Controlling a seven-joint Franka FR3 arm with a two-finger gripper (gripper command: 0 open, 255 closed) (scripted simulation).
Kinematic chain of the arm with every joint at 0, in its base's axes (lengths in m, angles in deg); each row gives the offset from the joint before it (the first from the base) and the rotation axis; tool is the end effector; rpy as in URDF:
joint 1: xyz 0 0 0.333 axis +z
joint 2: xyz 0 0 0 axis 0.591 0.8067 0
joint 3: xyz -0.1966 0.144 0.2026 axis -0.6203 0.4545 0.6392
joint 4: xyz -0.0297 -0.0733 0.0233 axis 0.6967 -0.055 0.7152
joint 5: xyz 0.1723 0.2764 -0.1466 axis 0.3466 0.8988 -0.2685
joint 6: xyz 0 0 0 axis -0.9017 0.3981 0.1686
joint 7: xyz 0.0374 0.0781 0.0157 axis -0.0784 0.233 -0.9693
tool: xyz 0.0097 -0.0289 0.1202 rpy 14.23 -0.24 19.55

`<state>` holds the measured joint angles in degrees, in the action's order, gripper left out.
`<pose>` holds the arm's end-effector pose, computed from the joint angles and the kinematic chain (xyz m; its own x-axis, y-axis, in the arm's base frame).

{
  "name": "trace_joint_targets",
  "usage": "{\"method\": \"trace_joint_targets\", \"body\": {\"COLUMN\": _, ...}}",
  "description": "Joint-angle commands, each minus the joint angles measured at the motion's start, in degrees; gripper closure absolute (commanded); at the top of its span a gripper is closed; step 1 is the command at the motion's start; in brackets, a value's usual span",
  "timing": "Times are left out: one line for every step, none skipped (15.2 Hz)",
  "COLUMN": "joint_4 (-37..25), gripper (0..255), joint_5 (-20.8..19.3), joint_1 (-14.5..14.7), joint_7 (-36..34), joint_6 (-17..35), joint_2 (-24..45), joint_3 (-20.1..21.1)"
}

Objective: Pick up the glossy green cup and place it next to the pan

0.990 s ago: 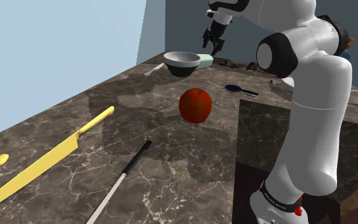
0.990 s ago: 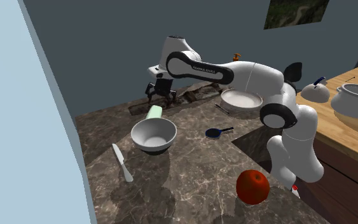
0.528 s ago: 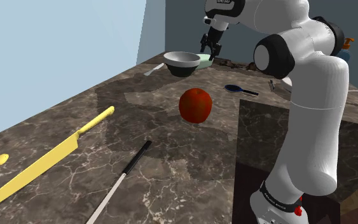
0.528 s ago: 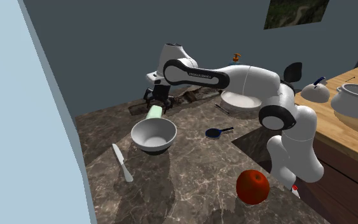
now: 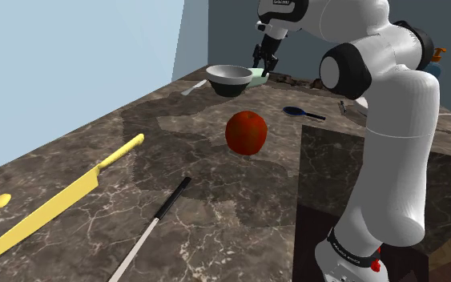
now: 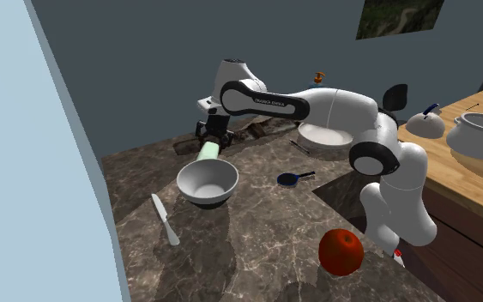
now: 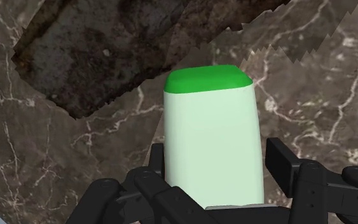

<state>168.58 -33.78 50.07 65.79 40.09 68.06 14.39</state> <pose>0.5378 -0.2924 0.5982 0.3100 0.9476 0.0770 0.9071 -0.3191 0.2745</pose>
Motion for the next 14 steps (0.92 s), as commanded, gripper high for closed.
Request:
{"method": "trace_joint_targets", "body": {"joint_4": 0.0, "gripper": 255, "joint_5": 0.01, "joint_1": 0.01, "joint_7": 0.0, "joint_6": -0.01, "joint_2": 0.01, "joint_3": 0.02}}
{"method": "trace_joint_targets", "body": {"joint_4": -0.01, "gripper": 255, "joint_5": 0.02, "joint_1": 0.0, "joint_7": 0.0, "joint_6": -0.01, "joint_2": 0.03, "joint_3": 0.02}}
{"method": "trace_joint_targets", "body": {"joint_4": 0.0, "gripper": 255, "joint_5": 0.01, "joint_1": 0.01, "joint_7": 0.0, "joint_6": -0.02, "joint_2": 0.01, "joint_3": 0.02}}
{"method": "trace_joint_targets", "body": {"joint_4": -0.02, "gripper": 255, "joint_5": 0.02, "joint_1": 0.0, "joint_7": 0.0, "joint_6": -0.03, "joint_2": 0.02, "joint_3": 0.02}}
{"method": "trace_joint_targets", "body": {"joint_4": -0.04, "gripper": 255, "joint_5": 0.03, "joint_1": -0.01, "joint_7": 0.0, "joint_6": -0.04, "joint_2": 0.04, "joint_3": 0.02}}
{"method": "trace_joint_targets", "body": {"joint_4": -0.05, "gripper": 255, "joint_5": 0.05, "joint_1": -0.04, "joint_7": 0.03, "joint_6": -0.04, "joint_2": 0.06, "joint_3": 0.03}}
{"method": "trace_joint_targets", "body": {"joint_4": -0.05, "gripper": 255, "joint_5": 0.03, "joint_1": -0.03, "joint_7": 0.01, "joint_6": -0.05, "joint_2": 0.04, "joint_3": 0.02}}
{"method": "trace_joint_targets", "body": {"joint_4": 0.03, "gripper": 255, "joint_5": 0.01, "joint_1": 0.02, "joint_7": 0.0, "joint_6": 0.02, "joint_2": 0.01, "joint_3": 0.02}}
{"method": "trace_joint_targets", "body": {"joint_4": -1.03, "gripper": 255, "joint_5": 0.17, "joint_1": -0.34, "joint_7": -0.09, "joint_6": -0.86, "joint_2": 0.24, "joint_3": 0.05}}
{"method": "trace_joint_targets", "body": {"joint_4": -2.15, "gripper": 255, "joint_5": 0.36, "joint_1": -0.74, "joint_7": -0.16, "joint_6": -1.77, "joint_2": 0.52, "joint_3": 0.09}}
{"method": "trace_joint_targets", "body": {"joint_4": -3.29, "gripper": 255, "joint_5": 0.58, "joint_1": -1.17, "joint_7": -0.24, "joint_6": -2.68, "joint_2": 0.8, "joint_3": 0.13}}
{"method": "trace_joint_targets", "body": {"joint_4": -4.47, "gripper": 255, "joint_5": 0.81, "joint_1": -1.63, "joint_7": -0.32, "joint_6": -3.62, "joint_2": 1.11, "joint_3": 0.19}}
{"method": "trace_joint_targets", "body": {"joint_4": -5.68, "gripper": 255, "joint_5": 1.07, "joint_1": -2.12, "joint_7": -0.39, "joint_6": -4.57, "joint_2": 1.44, "joint_3": 0.26}}
{"method": "trace_joint_targets", "body": {"joint_4": -6.94, "gripper": 255, "joint_5": 1.36, "joint_1": -2.65, "joint_7": -0.46, "joint_6": -5.53, "joint_2": 1.8, "joint_3": 0.33}}
